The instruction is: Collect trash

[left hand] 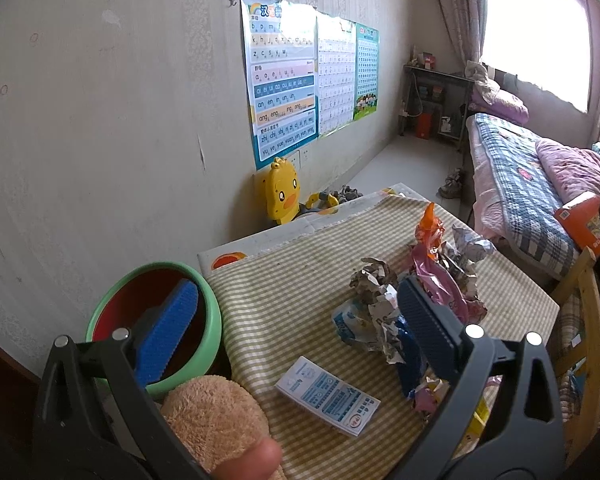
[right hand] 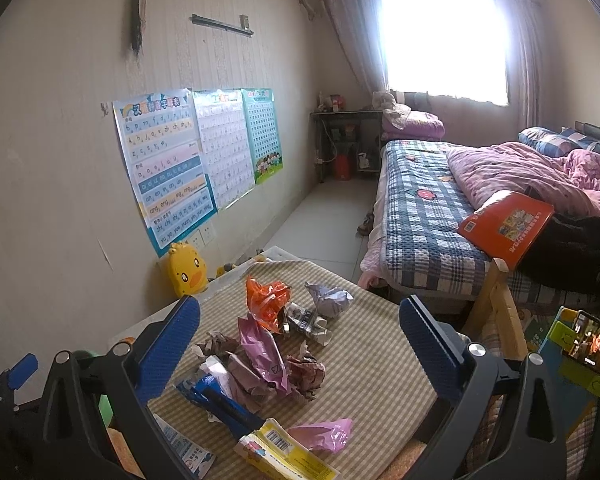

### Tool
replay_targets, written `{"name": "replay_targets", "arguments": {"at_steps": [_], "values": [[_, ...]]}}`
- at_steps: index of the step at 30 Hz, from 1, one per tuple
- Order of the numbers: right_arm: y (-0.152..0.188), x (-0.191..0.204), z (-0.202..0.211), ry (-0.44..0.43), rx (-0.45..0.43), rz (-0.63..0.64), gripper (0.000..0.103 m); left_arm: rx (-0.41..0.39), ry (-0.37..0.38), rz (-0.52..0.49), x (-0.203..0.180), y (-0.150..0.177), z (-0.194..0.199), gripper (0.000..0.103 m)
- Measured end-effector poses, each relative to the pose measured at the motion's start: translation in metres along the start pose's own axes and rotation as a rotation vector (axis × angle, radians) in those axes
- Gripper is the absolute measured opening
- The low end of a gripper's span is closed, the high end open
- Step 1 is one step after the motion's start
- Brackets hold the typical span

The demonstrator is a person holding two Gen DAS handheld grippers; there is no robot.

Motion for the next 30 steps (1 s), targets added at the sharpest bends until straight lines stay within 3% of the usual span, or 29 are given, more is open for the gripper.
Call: {"name": "replay_targets", "arguments": {"at_steps": [30], "values": [[0.013, -0.006, -0.01, 0.007, 0.036, 0.014, 0.095, 0.043, 0.002, -0.045, -0.001, 0.011, -0.007, 0.098]]}}
Point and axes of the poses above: each gripper's, at about its wrist camera, not at the fingertips, and z roughly against the way its jaws point, x to its left, y to its underside, the point moved 8 cm from there along -z, roughly the way its jaws point, and after that the axes turned 2 degrees about -y, right-handed, at the moved point
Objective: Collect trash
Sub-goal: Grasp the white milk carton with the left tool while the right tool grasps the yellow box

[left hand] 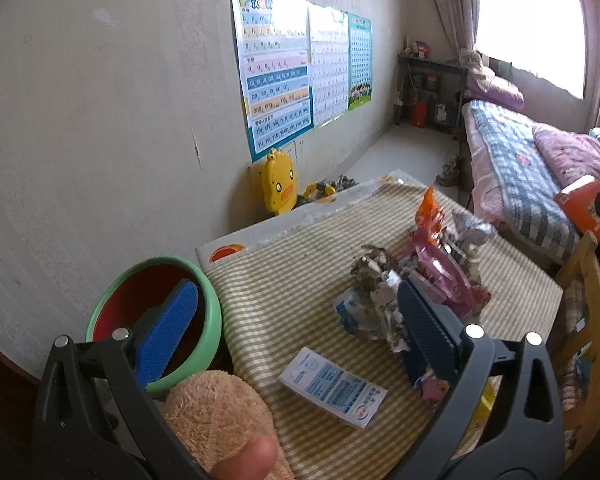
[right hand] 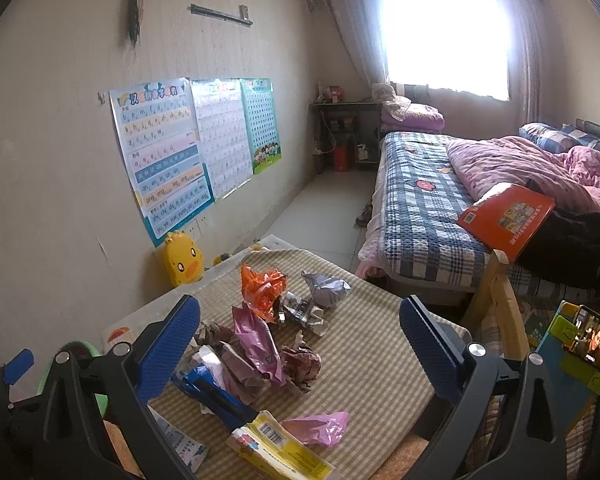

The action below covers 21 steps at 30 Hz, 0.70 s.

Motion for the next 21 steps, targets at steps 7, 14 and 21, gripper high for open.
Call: {"name": "replay_targets", "arguments": {"at_steps": [7, 14, 21], "values": [[0.023, -0.017, -0.021, 0.0, 0.069, 0.024, 0.095, 0.189, 0.032, 0.03, 0.005, 0.046, -0.037, 0.098], [0.076, -0.031, -0.044, -0.03, 0.202, 0.07, 0.095, 0.44, 0.111, 0.091, -0.017, 0.107, -0.077, 0.098], [0.128, -0.027, -0.065, -0.126, 0.357, 0.09, 0.095, 0.499, 0.081, 0.13, -0.021, 0.126, -0.1, 0.095]]}}
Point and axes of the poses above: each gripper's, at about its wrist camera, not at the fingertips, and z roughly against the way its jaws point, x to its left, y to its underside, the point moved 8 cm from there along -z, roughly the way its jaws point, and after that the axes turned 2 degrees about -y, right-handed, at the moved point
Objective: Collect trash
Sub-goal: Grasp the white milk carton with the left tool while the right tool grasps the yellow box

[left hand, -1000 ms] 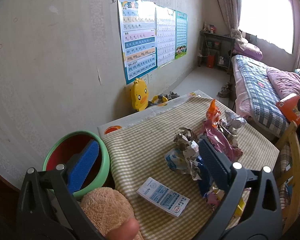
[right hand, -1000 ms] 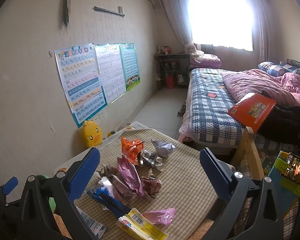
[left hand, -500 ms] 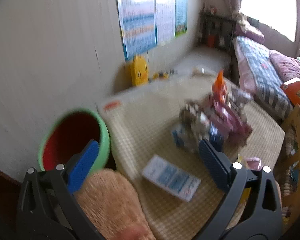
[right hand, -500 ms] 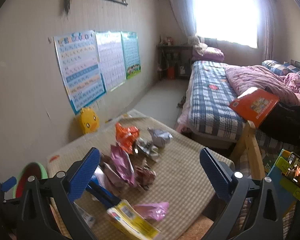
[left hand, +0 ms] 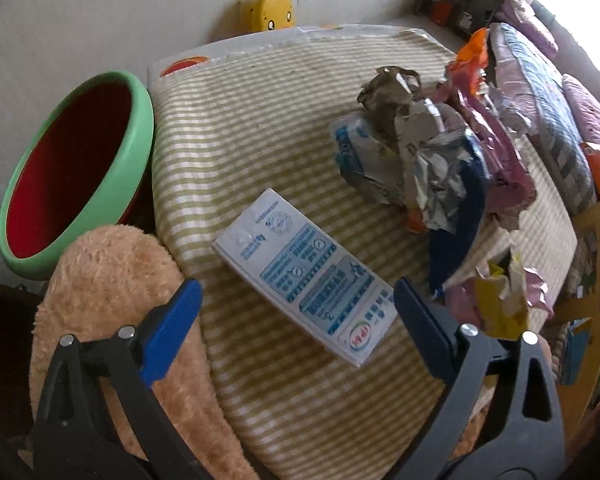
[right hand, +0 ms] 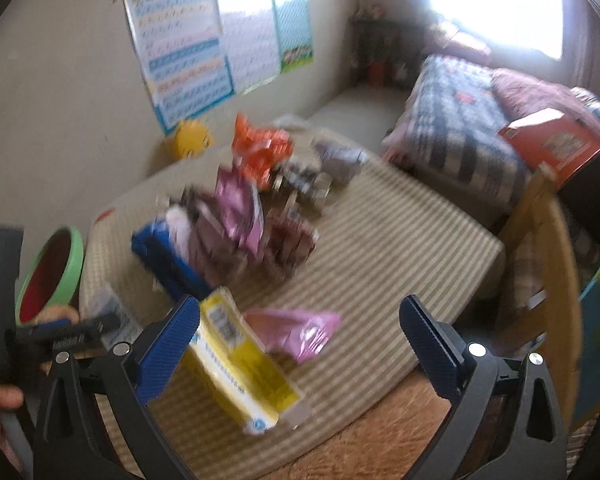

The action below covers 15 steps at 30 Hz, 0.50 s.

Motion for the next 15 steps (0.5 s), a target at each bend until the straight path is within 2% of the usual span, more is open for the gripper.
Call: {"name": "replay_targets", "arguments": {"at_steps": [3, 8, 11, 12, 15], "values": [[0.014, 0.005, -0.015, -0.045, 0.062, 0.01, 0.095, 0.003, -0.001, 0.017, 0.0, -0.004, -0.008, 0.095], [0.032, 0.019, -0.031, -0.158, 0.154, 0.007, 0.095, 0.068, 0.022, 0.04, -0.003, -0.009, -0.031, 0.095], [0.039, 0.025, -0.037, -0.181, 0.184, 0.003, 0.089, 0.08, 0.009, 0.017, -0.005, -0.007, -0.038, 0.094], [0.04, 0.026, -0.038, -0.182, 0.192, 0.003, 0.088, 0.08, 0.01, 0.004, -0.007, -0.006, -0.039, 0.092], [0.044, 0.028, -0.041, -0.19, 0.21, 0.003, 0.086, 0.094, 0.042, 0.001, -0.01, -0.004, -0.04, 0.074]]}}
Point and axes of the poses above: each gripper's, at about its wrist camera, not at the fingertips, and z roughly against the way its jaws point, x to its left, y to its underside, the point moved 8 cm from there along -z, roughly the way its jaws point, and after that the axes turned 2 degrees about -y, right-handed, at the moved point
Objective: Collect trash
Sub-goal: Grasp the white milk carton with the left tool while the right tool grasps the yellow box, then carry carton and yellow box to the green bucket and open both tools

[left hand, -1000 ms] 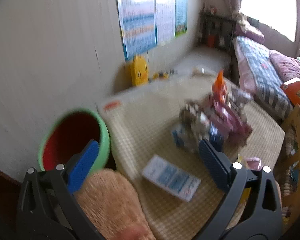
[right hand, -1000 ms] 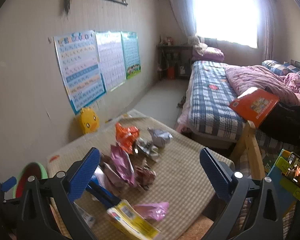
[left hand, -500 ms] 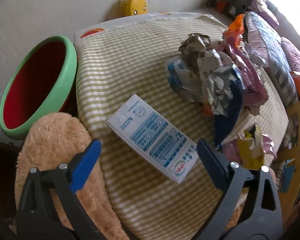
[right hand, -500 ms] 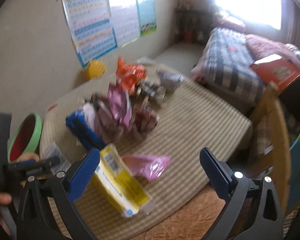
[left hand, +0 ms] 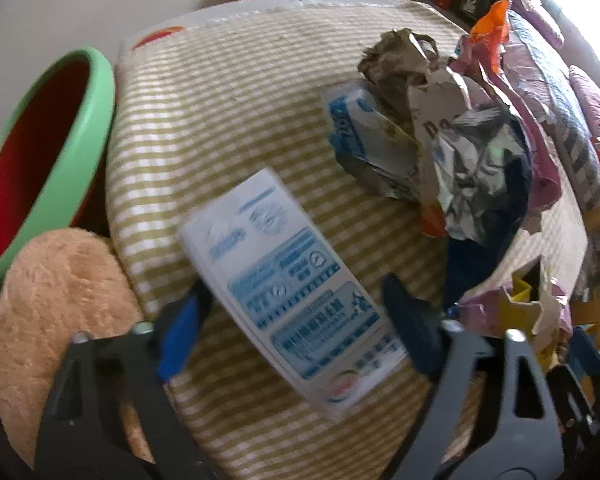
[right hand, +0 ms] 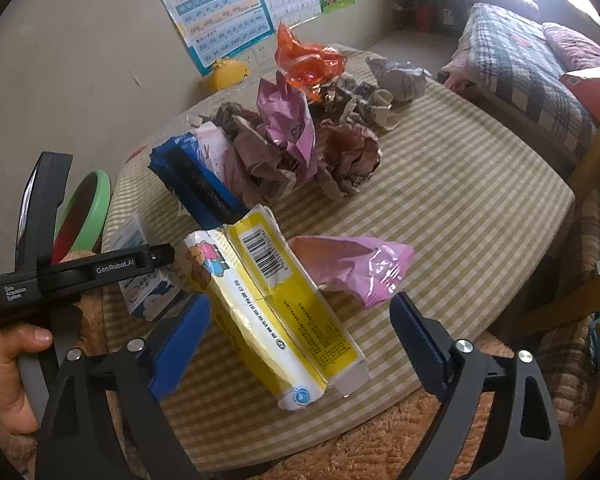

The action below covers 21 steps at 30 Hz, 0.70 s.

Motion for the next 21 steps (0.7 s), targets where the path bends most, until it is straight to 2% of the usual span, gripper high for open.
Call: {"name": "replay_targets", "arguments": {"at_steps": [4, 6, 10, 17, 19, 20, 21], "values": [[-0.001, -0.003, 0.001, -0.004, -0.008, -0.003, 0.086, -0.015, 0.02, -0.016, 0.0, 0.003, 0.003, 0.062], [-0.001, -0.003, 0.0, -0.004, -0.007, -0.01, 0.086, -0.025, 0.024, -0.037, -0.001, 0.006, 0.008, 0.06], [-0.002, -0.003, -0.004, 0.001, 0.005, -0.011, 0.086, -0.065, 0.034, -0.058, 0.001, 0.007, 0.025, 0.059], [0.005, 0.002, -0.021, 0.0, 0.067, -0.003, 0.086, -0.196, 0.019, -0.097, 0.002, -0.009, 0.062, 0.059], [0.006, 0.008, -0.023, 0.0, 0.077, 0.024, 0.076, -0.221, 0.022, -0.102, 0.007, -0.011, 0.07, 0.059], [0.007, 0.012, -0.024, -0.016, 0.085, 0.031, 0.066, -0.234, 0.025, -0.104, 0.007, -0.013, 0.073, 0.059], [0.008, 0.015, -0.024, -0.03, 0.091, 0.032, 0.064, -0.242, 0.028, -0.105, 0.008, -0.015, 0.076, 0.059]]}}
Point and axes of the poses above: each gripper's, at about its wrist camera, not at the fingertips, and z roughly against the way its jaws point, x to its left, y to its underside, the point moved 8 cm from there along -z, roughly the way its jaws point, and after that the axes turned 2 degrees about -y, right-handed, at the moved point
